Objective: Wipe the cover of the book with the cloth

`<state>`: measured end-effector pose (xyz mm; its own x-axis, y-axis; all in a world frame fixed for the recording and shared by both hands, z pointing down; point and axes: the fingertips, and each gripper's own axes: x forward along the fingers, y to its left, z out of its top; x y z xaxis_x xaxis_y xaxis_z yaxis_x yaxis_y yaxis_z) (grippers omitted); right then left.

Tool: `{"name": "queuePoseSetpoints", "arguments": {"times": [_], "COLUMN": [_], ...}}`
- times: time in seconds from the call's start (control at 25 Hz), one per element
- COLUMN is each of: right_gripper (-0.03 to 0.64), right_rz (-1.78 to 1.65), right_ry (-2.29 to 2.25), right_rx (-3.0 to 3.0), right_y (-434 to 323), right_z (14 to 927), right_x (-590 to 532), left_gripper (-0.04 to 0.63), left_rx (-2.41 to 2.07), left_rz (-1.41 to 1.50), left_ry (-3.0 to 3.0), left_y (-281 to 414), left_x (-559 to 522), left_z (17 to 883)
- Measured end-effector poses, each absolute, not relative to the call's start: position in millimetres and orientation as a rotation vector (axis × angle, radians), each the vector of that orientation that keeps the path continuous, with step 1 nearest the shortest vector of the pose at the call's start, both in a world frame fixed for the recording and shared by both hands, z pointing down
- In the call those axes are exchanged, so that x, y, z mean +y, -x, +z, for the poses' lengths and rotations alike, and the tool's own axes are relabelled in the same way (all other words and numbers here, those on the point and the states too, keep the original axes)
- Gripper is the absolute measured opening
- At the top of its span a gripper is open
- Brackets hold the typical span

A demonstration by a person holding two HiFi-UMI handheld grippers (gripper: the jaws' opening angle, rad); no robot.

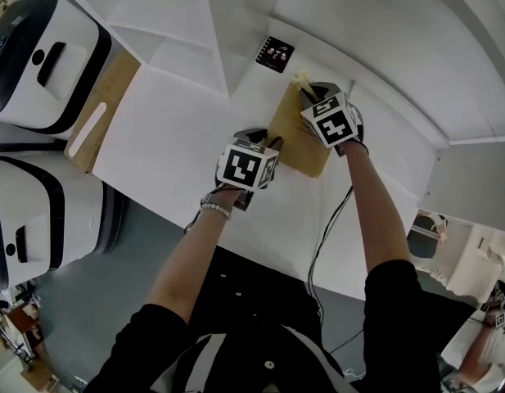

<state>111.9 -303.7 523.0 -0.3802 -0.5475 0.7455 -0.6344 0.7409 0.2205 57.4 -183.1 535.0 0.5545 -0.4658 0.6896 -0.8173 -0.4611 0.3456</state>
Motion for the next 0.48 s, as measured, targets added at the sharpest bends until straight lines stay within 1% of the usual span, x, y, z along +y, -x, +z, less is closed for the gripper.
{"name": "queuePoseSetpoints", "arguments": {"times": [0.24,0.48], "right_gripper": [0.035,0.035], "right_rz": [0.068,0.084], "right_ry": [-0.699,-0.496], "right_rx": [-2.126,-2.182], "right_y": [-80.9,-55.1], "right_z": [527.6,527.2], "right_x": [-276.6,-237.8], "left_gripper": [0.155,0.155], "left_rx": [-1.023,-1.020], "left_rz": [0.675,0.674], "left_ry": [-2.119,-2.118], "left_y": [-56.9,-56.7], "left_x": [-183.9,-183.7], "left_z": [535.7,535.3]}}
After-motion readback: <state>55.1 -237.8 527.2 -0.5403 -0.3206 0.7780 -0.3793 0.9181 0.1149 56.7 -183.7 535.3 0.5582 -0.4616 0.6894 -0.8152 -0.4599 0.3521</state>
